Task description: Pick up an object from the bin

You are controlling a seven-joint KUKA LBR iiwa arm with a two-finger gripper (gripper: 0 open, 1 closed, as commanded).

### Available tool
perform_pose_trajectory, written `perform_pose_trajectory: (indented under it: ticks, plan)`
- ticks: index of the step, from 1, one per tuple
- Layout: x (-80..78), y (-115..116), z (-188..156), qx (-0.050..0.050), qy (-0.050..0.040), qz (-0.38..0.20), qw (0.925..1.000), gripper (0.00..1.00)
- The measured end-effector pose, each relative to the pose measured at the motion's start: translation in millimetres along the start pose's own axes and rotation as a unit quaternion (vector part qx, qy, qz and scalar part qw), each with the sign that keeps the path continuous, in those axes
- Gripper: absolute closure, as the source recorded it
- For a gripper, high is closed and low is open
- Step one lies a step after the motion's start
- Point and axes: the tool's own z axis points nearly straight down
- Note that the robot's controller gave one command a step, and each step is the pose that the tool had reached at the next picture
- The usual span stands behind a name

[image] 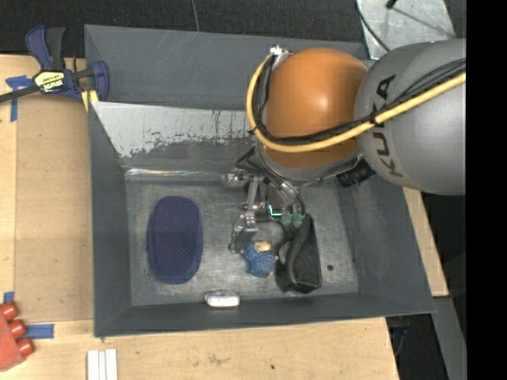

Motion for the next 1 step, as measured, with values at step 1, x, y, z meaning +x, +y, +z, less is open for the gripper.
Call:
perform_pose_trajectory:
  ticks: [1]
  plan:
    - [-58.2, 95.8, 70.1, -0.001, -0.0035, -0.123, 0.9923, 0.00]
